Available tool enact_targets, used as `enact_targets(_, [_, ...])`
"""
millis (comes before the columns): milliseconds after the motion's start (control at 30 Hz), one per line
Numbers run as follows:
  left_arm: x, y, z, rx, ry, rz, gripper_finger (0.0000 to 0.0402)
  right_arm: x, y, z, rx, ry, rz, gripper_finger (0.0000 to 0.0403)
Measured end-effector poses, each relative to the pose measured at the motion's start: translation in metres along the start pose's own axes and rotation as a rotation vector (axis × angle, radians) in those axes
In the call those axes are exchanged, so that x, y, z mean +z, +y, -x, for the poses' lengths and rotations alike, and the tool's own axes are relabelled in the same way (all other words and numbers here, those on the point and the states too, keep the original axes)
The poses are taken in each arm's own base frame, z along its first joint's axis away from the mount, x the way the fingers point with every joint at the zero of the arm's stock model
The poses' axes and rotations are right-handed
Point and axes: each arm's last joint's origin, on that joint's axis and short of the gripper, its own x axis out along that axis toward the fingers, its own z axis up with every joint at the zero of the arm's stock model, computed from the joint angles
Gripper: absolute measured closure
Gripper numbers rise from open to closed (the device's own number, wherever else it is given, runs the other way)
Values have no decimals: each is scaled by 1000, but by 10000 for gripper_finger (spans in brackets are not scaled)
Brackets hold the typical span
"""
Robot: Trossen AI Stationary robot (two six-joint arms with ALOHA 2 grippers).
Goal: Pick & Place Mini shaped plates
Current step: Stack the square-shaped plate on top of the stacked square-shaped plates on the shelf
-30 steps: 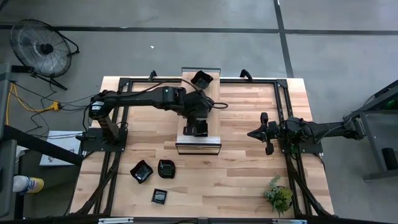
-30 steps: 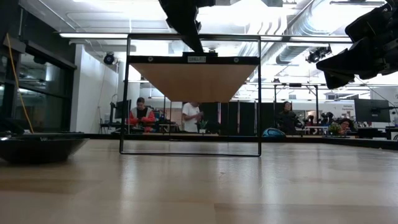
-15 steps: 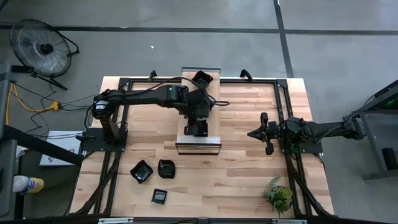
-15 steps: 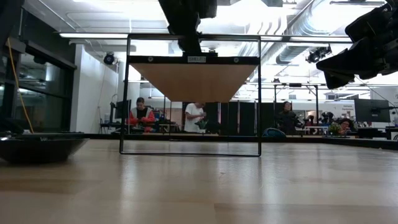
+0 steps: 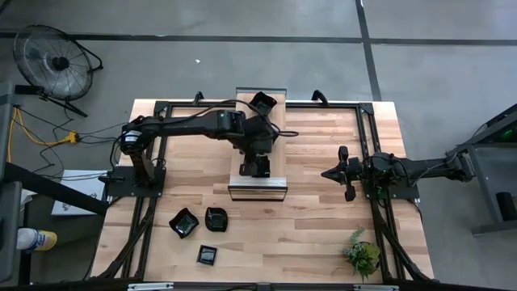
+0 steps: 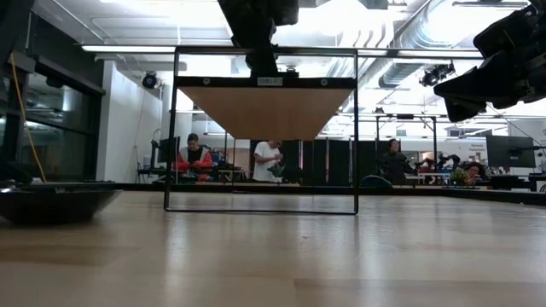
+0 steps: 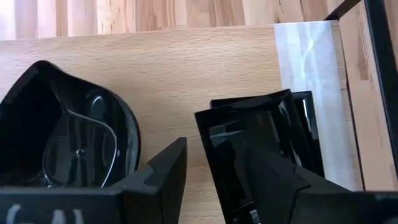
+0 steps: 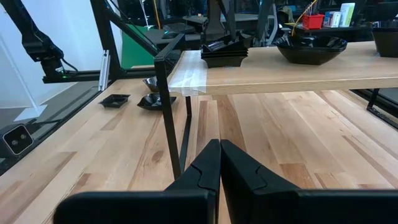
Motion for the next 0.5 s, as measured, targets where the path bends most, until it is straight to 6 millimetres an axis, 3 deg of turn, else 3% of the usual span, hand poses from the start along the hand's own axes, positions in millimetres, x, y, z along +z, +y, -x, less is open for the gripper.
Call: enact_targets(500, [0, 0, 0, -1, 0, -6, 342, 0, 0, 0, 0, 0, 0, 398])
